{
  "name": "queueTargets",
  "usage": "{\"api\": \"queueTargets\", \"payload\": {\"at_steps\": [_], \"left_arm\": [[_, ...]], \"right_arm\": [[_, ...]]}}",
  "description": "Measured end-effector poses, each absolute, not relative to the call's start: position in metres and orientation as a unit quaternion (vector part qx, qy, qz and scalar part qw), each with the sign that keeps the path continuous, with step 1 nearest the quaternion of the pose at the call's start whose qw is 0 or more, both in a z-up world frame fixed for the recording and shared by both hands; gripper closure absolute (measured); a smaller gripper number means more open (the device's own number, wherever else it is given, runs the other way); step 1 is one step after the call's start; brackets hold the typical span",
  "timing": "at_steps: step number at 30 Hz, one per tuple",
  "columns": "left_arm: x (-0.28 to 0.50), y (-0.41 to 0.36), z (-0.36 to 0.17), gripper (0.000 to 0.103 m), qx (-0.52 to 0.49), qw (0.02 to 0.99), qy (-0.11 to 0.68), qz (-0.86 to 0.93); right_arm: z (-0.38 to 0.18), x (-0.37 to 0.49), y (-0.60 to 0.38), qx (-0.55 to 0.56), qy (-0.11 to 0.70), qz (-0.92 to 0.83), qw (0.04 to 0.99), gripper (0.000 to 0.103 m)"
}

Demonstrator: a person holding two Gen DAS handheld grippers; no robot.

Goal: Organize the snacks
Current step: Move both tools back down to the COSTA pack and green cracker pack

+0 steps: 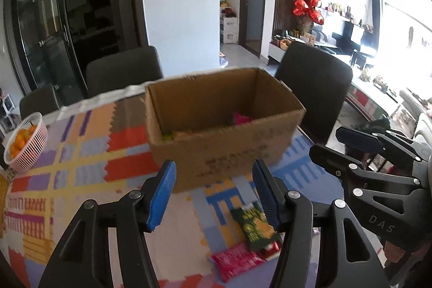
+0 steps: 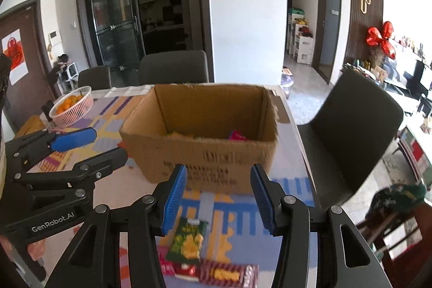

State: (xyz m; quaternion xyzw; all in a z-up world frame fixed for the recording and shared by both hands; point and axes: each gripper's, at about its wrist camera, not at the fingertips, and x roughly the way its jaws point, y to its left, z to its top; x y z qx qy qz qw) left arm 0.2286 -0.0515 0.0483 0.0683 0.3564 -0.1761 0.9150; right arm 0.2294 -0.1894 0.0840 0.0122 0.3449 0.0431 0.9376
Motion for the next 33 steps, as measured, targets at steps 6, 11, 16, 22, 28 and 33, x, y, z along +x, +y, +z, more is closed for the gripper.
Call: {"api": "queueTargets", "payload": {"at_steps": [6, 11, 16, 22, 28, 33], "left_arm": [[0.213, -0.068, 0.026, 0.045, 0.072, 0.902, 0.382, -0.188], [0.203, -0.077, 0.003, 0.045, 0.068, 0.891, 0.408, -0.185], [0.194, -0.083, -0.018, 0.045, 0.061, 0.886, 0.427, -0.172], [0.186, -0.089, -0.036, 0.045, 0.052, 0.88, 0.441, -0.167], [0.189, -0.098, -0.054, 0.044, 0.065, 0.874, 0.454, -0.164], [0.201, -0.102, -0.068, 0.042, 0.056, 0.865, 0.471, -0.164]], "right_arm": [[0.07, 0.208, -0.202, 0.018, 0.362, 0.03, 0.932, 0.053], [0.052, 0.198, -0.211, 0.011, 0.39, 0.038, 0.92, 0.053], [0.031, 0.194, -0.208, -0.039, 0.423, 0.063, 0.903, 0.053], [0.005, 0.188, -0.203, -0.103, 0.454, 0.108, 0.878, 0.053], [-0.024, 0.185, -0.2, -0.114, 0.488, 0.155, 0.851, 0.041], [-0.042, 0.188, -0.198, -0.131, 0.507, 0.182, 0.832, 0.038]]}}
